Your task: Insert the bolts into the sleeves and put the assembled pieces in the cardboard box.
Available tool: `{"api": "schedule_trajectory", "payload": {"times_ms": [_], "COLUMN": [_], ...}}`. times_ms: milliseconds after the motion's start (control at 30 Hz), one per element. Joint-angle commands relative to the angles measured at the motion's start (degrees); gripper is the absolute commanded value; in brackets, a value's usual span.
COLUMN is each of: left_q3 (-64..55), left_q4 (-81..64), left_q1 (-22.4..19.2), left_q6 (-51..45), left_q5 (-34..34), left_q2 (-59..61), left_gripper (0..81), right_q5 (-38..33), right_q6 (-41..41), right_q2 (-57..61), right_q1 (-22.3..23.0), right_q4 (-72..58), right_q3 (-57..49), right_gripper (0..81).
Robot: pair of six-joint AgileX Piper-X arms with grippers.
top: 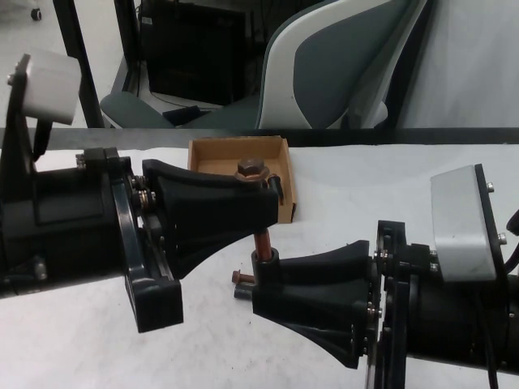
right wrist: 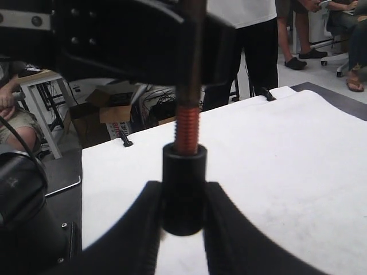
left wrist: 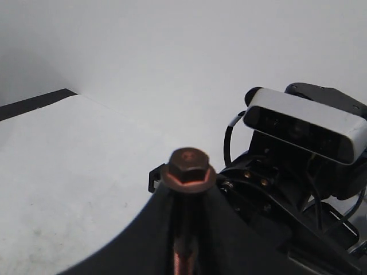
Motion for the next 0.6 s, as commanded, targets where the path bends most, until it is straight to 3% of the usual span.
{"api": "schedule_trajectory", "payload": {"times_ms": [0, 567], "left_q3": [-0.1, -0.1], "left_q4": [-0.6, 5.2], "left_q1": [-0.1, -0.1], "left_q6": [0.0, 3.4], "left_q5": [0.0, -2.4], "left_q2": [0.0, 0.0], "left_gripper": [0.8, 0.8], "right_q5": [-0.8, -0.6], "right_q6": [0.0, 0.0], "right_q2": [-0.3, -0.3], "right_q1": [-0.1, -0.1], "right_q4": [-1.2, -4.2], "right_q3": [-0.8, -1.6], "right_gripper": [0.3, 0.3]}}
